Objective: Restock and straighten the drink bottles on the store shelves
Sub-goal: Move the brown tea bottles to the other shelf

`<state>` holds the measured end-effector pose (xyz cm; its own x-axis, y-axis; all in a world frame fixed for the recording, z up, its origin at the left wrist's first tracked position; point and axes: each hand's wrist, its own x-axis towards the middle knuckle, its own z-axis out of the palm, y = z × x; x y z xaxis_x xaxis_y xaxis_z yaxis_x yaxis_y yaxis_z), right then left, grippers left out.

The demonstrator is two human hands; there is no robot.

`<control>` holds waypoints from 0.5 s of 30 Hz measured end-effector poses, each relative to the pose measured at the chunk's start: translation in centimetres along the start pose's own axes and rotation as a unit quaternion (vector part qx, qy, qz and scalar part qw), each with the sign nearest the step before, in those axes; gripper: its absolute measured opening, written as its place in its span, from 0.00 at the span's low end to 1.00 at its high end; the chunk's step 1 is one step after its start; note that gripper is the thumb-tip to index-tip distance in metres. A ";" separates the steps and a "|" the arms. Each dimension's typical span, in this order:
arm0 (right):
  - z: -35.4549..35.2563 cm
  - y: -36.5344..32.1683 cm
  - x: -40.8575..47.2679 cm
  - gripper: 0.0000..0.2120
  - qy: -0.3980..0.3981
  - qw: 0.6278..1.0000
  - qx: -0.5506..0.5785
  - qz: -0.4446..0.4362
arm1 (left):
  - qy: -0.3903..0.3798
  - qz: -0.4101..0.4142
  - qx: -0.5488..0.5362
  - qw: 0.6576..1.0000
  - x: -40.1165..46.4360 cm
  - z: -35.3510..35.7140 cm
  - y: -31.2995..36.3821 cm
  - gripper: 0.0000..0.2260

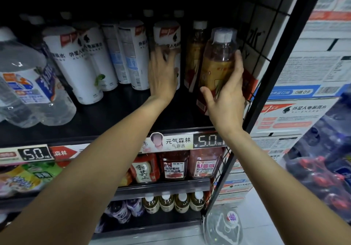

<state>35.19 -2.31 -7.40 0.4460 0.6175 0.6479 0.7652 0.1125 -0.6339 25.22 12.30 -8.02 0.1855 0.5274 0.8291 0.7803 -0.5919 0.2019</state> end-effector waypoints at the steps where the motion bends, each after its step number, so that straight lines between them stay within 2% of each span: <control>1: 0.0 0.0 0.0 0.44 -0.002 1.000 -0.003 -0.001 | -0.006 0.007 -0.011 1.000 -0.1 0.0 -0.1 0.21; 3: -0.1 0.1 0.0 0.45 -0.005 1.000 -0.010 0.000 | -0.028 0.017 -0.055 0.998 -0.2 -0.5 0.4 0.23; 5: -0.1 0.0 0.0 0.45 -0.006 1.000 -0.011 -0.004 | -0.081 0.005 -0.114 0.990 0.1 -0.7 1.5 0.29; 9: -0.1 0.1 0.1 0.45 -0.008 1.000 -0.012 -0.003 | -0.190 -0.072 -0.251 0.946 1.1 -0.1 3.4 0.42; 12: -0.2 0.2 0.3 0.45 -0.019 1.000 -0.006 -0.003 | -0.232 -0.115 -0.261 0.930 1.5 0.2 3.9 0.42; 15: -0.2 0.4 0.3 0.45 -0.018 1.000 0.016 -0.001 | -0.249 -0.105 -0.257 0.928 1.4 -0.3 3.6 0.41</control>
<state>35.68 -2.28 -7.37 0.4266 0.6455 0.6336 0.7510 0.1375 -0.6458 28.07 10.74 -5.99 0.4152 0.8042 0.4253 0.4666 -0.5896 0.6593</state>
